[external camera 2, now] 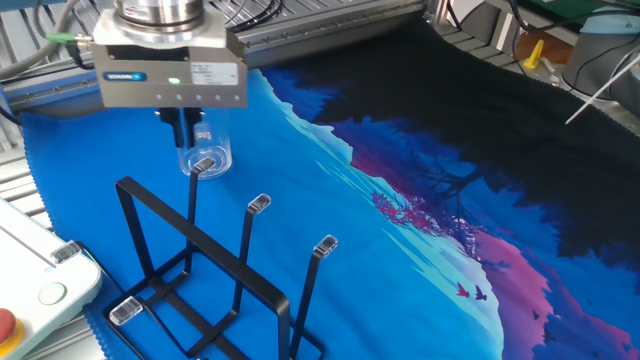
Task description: Put the cup on the cup rack
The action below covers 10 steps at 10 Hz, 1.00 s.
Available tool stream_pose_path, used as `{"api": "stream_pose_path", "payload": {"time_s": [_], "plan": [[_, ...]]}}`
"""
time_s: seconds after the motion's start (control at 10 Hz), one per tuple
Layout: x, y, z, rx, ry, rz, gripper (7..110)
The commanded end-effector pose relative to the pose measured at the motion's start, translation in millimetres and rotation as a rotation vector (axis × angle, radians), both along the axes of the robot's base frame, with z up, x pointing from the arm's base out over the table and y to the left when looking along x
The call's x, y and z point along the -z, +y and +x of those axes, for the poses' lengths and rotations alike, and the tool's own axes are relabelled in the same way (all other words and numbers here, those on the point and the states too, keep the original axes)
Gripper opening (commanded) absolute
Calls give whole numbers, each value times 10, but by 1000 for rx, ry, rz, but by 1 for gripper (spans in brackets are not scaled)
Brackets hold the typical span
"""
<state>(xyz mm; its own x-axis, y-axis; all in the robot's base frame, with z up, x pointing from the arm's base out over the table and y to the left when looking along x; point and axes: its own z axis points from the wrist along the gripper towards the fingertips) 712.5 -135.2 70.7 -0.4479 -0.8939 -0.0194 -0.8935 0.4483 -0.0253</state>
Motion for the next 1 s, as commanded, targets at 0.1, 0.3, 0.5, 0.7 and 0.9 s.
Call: {"api": "stream_pose_path", "payload": {"time_s": [0.1, 0.3, 0.5, 0.7, 0.9], "plan": [[-64, 342, -145, 35, 18, 68, 7], [-69, 337, -207, 74, 30, 50, 7], [-156, 228, 122, 97, -74, 10, 7], [-288, 164, 320, 161, -81, 4, 7], [-383, -166, 415, 314, -34, -47, 7]]}}
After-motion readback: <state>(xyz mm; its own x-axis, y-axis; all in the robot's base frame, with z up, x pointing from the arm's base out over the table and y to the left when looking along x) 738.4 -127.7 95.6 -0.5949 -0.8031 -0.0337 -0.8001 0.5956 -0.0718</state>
